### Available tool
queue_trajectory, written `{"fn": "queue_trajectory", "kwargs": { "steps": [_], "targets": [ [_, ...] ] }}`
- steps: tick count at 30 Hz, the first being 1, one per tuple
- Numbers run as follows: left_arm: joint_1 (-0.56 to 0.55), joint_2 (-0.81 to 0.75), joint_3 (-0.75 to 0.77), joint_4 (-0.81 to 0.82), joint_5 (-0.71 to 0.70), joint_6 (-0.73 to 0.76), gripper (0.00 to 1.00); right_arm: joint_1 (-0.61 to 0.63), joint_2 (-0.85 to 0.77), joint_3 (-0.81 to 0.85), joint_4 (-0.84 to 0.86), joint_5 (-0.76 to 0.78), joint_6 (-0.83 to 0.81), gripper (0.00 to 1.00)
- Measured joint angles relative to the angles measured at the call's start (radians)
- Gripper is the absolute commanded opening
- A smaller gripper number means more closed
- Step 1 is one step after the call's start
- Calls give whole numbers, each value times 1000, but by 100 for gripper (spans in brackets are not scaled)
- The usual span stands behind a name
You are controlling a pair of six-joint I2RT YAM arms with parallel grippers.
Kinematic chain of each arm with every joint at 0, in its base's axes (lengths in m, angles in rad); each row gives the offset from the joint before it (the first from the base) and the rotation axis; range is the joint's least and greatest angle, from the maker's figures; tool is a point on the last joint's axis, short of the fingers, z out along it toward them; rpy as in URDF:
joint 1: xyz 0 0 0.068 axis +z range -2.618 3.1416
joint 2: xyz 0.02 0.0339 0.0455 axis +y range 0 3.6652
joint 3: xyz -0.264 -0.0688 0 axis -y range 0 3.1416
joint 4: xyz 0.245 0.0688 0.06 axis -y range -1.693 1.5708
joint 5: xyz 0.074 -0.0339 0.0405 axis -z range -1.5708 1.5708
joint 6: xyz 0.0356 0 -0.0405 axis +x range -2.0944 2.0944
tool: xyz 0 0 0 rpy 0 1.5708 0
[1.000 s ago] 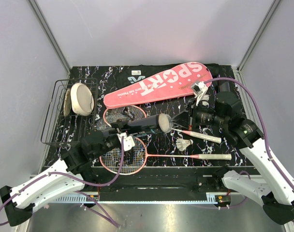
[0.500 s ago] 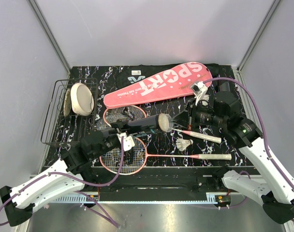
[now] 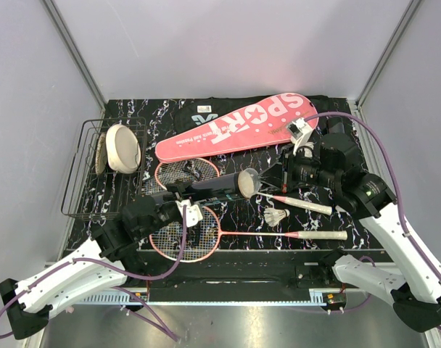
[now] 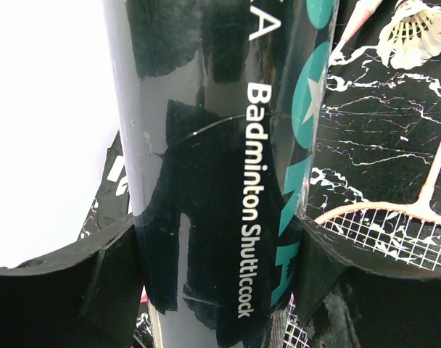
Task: Pack up the badminton gear
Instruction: Close the lid on the shuttle tube.
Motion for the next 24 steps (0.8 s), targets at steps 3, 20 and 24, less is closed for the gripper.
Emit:
{"fn": "queue_trajectory", "kwargs": {
  "steps": [3,20,24],
  "targets": [
    [0,0,0,0,0,1,0,2,2,9,-2,4,-1,0],
    [0,0,5,0,0,2,0,39,19,9,-1,4,1,0],
    [0,0,5,-3,0,1,0,55,23,9,7,17,3,5]
  ]
}}
